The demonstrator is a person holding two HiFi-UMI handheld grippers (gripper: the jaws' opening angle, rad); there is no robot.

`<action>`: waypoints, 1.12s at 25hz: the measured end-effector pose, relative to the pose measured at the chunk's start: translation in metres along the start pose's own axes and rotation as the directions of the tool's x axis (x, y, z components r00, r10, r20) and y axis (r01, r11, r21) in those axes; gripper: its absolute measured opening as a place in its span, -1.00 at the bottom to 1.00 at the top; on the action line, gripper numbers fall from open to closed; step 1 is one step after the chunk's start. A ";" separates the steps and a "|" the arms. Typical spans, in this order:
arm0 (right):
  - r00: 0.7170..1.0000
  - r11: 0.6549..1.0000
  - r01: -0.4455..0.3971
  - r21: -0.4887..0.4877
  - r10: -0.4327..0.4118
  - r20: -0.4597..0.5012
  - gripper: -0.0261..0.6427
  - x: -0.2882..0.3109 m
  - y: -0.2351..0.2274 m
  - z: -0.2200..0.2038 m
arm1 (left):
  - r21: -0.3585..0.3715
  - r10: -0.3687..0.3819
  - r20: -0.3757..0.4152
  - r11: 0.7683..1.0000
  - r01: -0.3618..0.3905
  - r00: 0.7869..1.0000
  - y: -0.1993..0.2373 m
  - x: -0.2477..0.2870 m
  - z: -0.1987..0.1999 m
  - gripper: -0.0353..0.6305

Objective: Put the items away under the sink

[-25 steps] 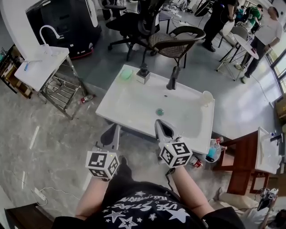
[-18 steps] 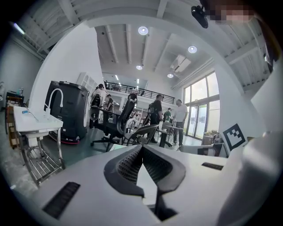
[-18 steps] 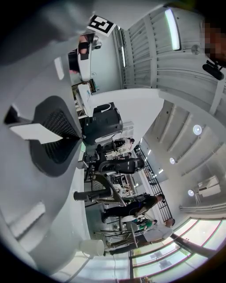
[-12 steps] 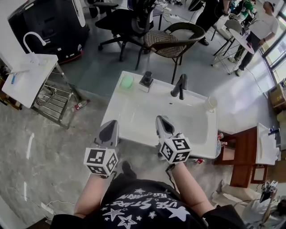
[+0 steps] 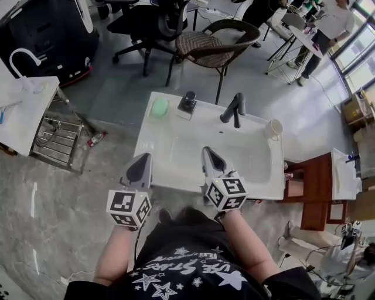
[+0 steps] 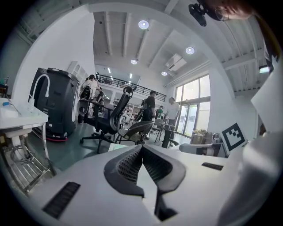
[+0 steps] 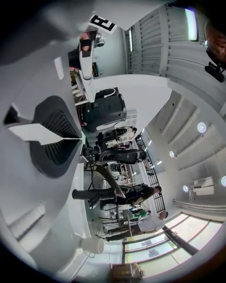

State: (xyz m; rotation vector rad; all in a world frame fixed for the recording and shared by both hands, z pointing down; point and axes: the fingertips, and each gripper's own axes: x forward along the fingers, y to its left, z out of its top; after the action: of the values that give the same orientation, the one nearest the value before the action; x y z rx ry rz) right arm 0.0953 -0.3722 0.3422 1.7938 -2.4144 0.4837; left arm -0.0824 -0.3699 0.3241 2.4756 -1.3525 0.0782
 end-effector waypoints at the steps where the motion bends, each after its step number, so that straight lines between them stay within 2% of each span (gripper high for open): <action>1: 1.000 1.000 0.002 0.000 -0.002 -0.003 -0.91 0.002 0.000 0.000 | -0.004 -0.003 -0.004 1.000 0.003 1.000 0.001 0.002 -0.001 -0.87; 8: 1.000 0.999 0.004 -0.033 -0.004 0.003 -0.90 0.030 -0.009 0.010 | -0.015 0.001 -0.006 1.000 -0.001 1.000 0.009 0.018 0.004 -0.87; 11: 1.000 0.999 -0.010 -0.045 0.011 0.007 -0.83 0.049 -0.012 0.014 | -0.008 0.016 -0.007 1.000 -0.016 1.000 0.014 0.025 0.007 -0.87; 21: 0.994 0.986 -0.111 -0.121 0.110 -0.019 -0.28 0.122 -0.015 0.026 | 0.010 0.071 -0.024 0.997 -0.070 0.997 0.034 0.066 0.024 -0.87; 28: 0.993 0.983 -0.115 -0.141 0.113 -0.027 -0.27 0.161 -0.034 0.027 | 0.015 0.080 -0.052 0.997 -0.080 0.995 0.045 0.094 0.024 -0.87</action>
State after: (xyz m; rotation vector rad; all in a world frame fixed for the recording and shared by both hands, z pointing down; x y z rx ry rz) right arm 0.0815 -0.5371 0.3653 1.5943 -2.4798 0.3273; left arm -0.0707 -0.4761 0.3311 2.4117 -1.4331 0.1703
